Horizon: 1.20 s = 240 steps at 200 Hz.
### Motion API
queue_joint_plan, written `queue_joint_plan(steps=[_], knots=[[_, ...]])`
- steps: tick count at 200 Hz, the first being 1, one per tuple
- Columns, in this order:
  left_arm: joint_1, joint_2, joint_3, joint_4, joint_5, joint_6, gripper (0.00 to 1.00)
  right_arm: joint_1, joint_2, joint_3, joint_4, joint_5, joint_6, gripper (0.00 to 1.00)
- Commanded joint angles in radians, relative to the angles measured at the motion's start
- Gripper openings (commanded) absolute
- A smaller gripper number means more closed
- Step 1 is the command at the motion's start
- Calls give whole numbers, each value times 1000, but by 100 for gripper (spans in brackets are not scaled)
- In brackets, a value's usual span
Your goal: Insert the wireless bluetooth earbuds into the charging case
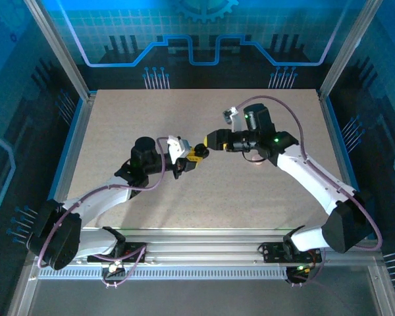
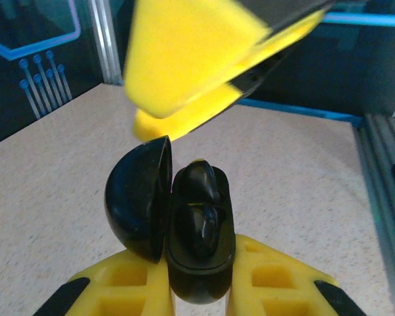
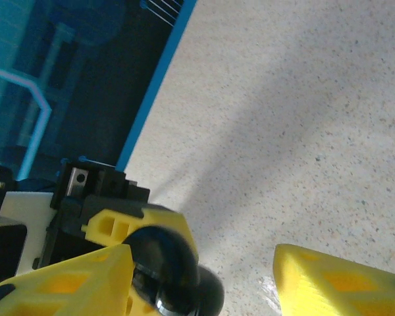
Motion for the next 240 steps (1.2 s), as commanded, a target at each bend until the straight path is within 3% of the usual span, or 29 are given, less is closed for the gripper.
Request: queue_joint_plan(steps=[1, 26, 73, 116, 128, 142, 169, 198, 240], knots=[[-23, 14, 52, 15, 93, -25, 15, -12, -8, 18, 21, -149, -48, 59], [-32, 21, 68, 17, 109, -59, 15, -17, -19, 42, -29, -176, -148, 56], [-34, 8, 88, -10, 121, -75, 15, -23, -185, -1, -1, -162, -403, 55], [-37, -2, 94, -25, 136, -72, 15, -18, -347, -143, 79, -190, -722, 47], [-38, -3, 97, -28, 142, -70, 15, -18, -377, -178, 72, -172, -826, 50], [-40, -4, 102, -39, 149, -62, 15, -20, -388, -198, 39, -150, -923, 63], [-45, -7, 110, -56, 155, -48, 15, -21, -368, -203, -19, -162, -1086, 65], [-49, -11, 117, -77, 157, -27, 15, -21, -320, -194, -50, -161, -1161, 67], [-52, -17, 119, -87, 161, -9, 15, -22, -245, -171, -27, -150, -1137, 67]])
